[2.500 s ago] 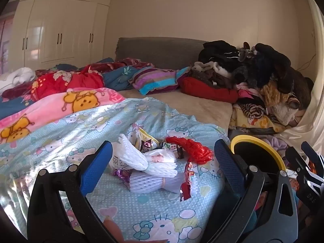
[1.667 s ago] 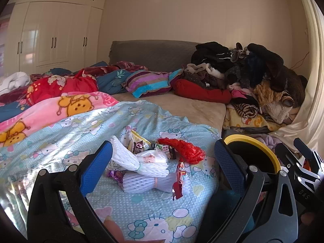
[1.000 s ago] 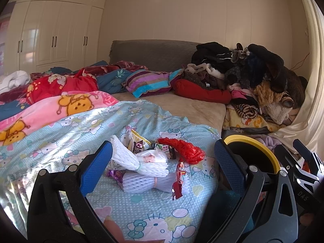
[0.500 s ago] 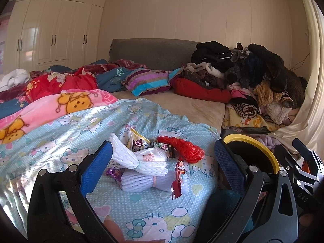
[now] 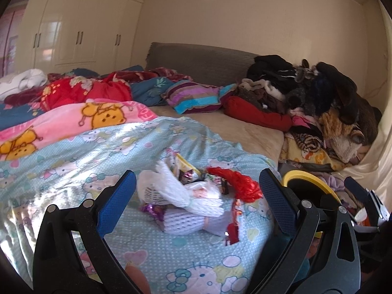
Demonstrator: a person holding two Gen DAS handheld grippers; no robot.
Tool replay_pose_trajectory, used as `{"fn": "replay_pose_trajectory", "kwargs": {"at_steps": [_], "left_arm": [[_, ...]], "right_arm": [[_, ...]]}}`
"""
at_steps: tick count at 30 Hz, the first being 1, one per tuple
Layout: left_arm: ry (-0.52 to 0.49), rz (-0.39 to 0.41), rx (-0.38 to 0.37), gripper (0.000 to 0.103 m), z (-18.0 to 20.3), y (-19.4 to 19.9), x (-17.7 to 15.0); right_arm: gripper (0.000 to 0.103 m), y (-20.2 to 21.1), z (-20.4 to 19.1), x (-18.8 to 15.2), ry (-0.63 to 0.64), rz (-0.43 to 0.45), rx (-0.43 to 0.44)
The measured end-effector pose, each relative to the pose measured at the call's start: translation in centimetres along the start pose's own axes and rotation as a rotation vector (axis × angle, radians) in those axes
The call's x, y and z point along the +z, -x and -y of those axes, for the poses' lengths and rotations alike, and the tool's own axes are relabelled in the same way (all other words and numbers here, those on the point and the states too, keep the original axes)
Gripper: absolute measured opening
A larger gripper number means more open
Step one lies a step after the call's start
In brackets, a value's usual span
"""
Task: Collect trash
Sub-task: 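Grasp the white foam net with the left tool while the right tool grasps the red plastic bag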
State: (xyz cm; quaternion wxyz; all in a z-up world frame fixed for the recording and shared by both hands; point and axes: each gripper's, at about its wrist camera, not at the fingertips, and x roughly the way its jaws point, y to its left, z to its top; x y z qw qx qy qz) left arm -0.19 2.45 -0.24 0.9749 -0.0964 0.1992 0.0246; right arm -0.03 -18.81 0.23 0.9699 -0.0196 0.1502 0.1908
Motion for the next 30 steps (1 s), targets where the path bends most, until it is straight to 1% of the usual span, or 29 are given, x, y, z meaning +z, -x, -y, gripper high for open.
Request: {"fn": "replay_pose_trajectory", "kwargs": {"at_steps": [4,7,12,15,17,18,20,21,23,24,25,26,28,30], "left_arm": [[0.038,-0.001,0.039,0.092,-1.8,-0.5,0.6],[0.063,-0.003,0.063,0.092,-3.3,-0.8,0.9],[0.086,-0.026,0.087,0.092,-4.9,-1.8,1.3],[0.103,-0.059,0.069,0.092,-5.7,-3.2,1.6],[0.117,-0.081,0.057,0.092,-6.0,-4.0,1.8],[0.130,-0.094,0.042,0.092,-6.1,-4.4,1.8],[0.169,-0.095,-0.023,0.092,-6.1,-4.8,1.7],[0.167,-0.094,-0.040,0.092,-5.9,-5.1,1.6],[0.120,-0.115,-0.022,0.092,-4.9,-5.9,1.3],[0.113,-0.129,-0.022,0.092,-4.7,-6.2,1.2],[0.122,-0.149,-0.034,0.092,-4.5,-6.7,0.8],[0.133,-0.166,-0.044,0.092,-4.5,-7.0,0.5],[0.139,-0.184,-0.039,0.092,-4.5,-7.5,-0.1],[0.155,-0.195,-0.052,0.091,-4.6,-7.8,-0.6]], "right_arm": [[0.097,-1.6,-1.1,0.4,0.016,-0.030,0.052],[0.097,-2.5,-1.6,0.6,0.015,-0.038,0.071],[0.097,-4.7,-1.5,1.0,-0.016,-0.087,0.089],[0.097,-6.2,-0.8,1.3,-0.037,-0.123,0.079],[0.097,-7.7,-0.1,1.4,-0.050,-0.165,0.074],[0.097,-8.3,0.2,1.4,-0.056,-0.180,0.071],[0.097,-9.6,1.0,1.5,-0.071,-0.217,0.065],[0.097,-10.4,1.4,1.5,-0.071,-0.235,0.064],[0.097,-11.7,1.9,1.5,-0.067,-0.254,0.055],[0.097,-12.5,2.2,1.3,-0.058,-0.277,0.055],[0.097,-13.6,2.4,1.0,-0.046,-0.305,0.039],[0.097,-14.3,2.5,0.8,-0.038,-0.332,0.042],[0.097,-16.1,2.7,0.2,-0.024,-0.380,0.039],[0.094,-17.8,2.9,-0.5,-0.030,-0.428,0.040]]}}
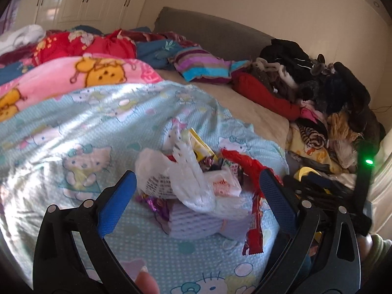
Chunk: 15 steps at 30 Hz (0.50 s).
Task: Collect trash
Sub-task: 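Grasp the white foam net with the left tool while the right tool grasps the red plastic bag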
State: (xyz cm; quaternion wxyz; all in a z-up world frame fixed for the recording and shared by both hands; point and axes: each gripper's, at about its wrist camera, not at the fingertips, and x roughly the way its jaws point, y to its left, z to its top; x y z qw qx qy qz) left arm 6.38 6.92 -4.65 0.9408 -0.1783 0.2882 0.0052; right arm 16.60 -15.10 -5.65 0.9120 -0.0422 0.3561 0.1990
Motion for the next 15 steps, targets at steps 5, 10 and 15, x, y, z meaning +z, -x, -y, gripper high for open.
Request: {"fn": "replay_pose_trajectory", "kwargs": {"at_steps": [5,10,15], "left_arm": [[0.038,-0.040,-0.014,0.078,-0.5,-0.9,-0.3],[0.063,-0.069,-0.039,0.058,-0.6,-1.6,-0.5],[0.052,-0.074,-0.042,0.017,-0.4,-1.5,-0.3]], "right_arm": [[0.078,-4.0,0.4,-0.2,-0.033,-0.104,0.008],[0.045,-6.0,0.1,-0.8,-0.044,-0.161,0.043],[0.025,-5.1,0.2,-0.8,-0.084,-0.115,0.068]]}}
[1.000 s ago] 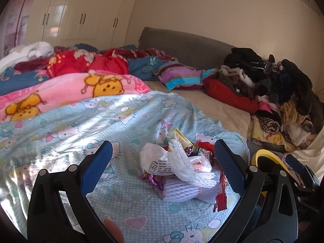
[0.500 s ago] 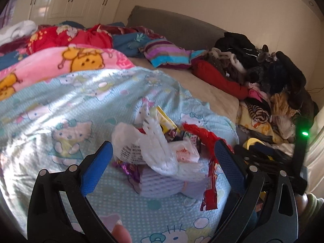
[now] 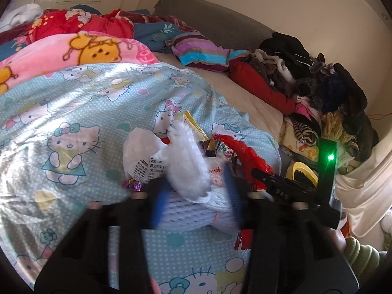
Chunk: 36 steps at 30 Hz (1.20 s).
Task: Collect trash
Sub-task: 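Grasp the white foam net with the left tool while the right tool grasps the red plastic bag, then carry the foam net and red bag over the yellow-rimmed bin with both tools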
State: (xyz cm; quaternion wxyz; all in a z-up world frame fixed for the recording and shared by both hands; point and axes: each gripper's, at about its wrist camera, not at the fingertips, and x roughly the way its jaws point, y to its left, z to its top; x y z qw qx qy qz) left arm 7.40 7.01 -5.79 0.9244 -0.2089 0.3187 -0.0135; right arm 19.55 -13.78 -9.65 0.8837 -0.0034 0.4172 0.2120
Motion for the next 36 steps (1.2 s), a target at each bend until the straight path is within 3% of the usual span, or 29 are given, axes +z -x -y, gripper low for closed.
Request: {"fn": "replay_pose_trajectory", "kwargs": {"at_steps": [12,36], "left_arm": [[-0.076,0.158,-0.034,0.013,2.4,3.8,3.0],[-0.220,0.182,-0.127,0.013,11.0,3.6,3.3]], "right_arm": [[0.021,4.8,1.4,1.0,-0.085,0.133,0.028],[0.020,14.1,6.2,-1.6,-0.185,0.266,-0.027]]}}
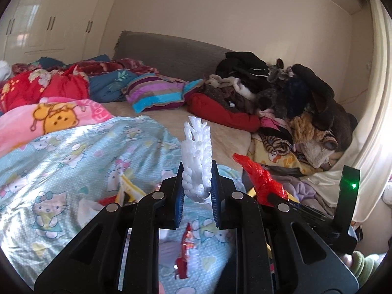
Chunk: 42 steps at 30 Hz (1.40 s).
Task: Collect trash
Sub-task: 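Carry the foam net and red bag over the yellow-rimmed bin with both tools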
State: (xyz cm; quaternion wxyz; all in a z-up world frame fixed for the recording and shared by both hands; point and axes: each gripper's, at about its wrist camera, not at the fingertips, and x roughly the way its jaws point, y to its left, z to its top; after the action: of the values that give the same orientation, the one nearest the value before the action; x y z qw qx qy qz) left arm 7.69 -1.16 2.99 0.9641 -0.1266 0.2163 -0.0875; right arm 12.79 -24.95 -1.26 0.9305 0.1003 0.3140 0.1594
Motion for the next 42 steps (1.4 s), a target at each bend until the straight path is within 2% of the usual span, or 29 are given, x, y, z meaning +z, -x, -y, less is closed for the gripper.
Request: {"fn": "replay_pose_trajectory", "kwargs": {"at_steps": [11,23,34,42], "left_arm": [[-0.080,-0.046,-0.056,0.013,5.5,-2.2,-0.5],[-0.135,-0.062,-0.119,0.013,10.8,-3.9,-1.5],[-0.211,-0.130,-0.176,0.013,15.7,-6.6,-4.4],[-0.250,-0.189,-0.180,0.013,17.3,-9.3,-6.2]], "right_arm": [[0.021,4.2,5.6,0.0,-0.066,0.044,-0.094],[0.021,6.9,10.2,0.4,-0.147,0.074,-0.138],[0.021,7.0,14.8,-0.7,-0.262,0.057,-0.164],[0.023,6.2,17.9,-1.9,-0.314,0.026,-0.163]]}}
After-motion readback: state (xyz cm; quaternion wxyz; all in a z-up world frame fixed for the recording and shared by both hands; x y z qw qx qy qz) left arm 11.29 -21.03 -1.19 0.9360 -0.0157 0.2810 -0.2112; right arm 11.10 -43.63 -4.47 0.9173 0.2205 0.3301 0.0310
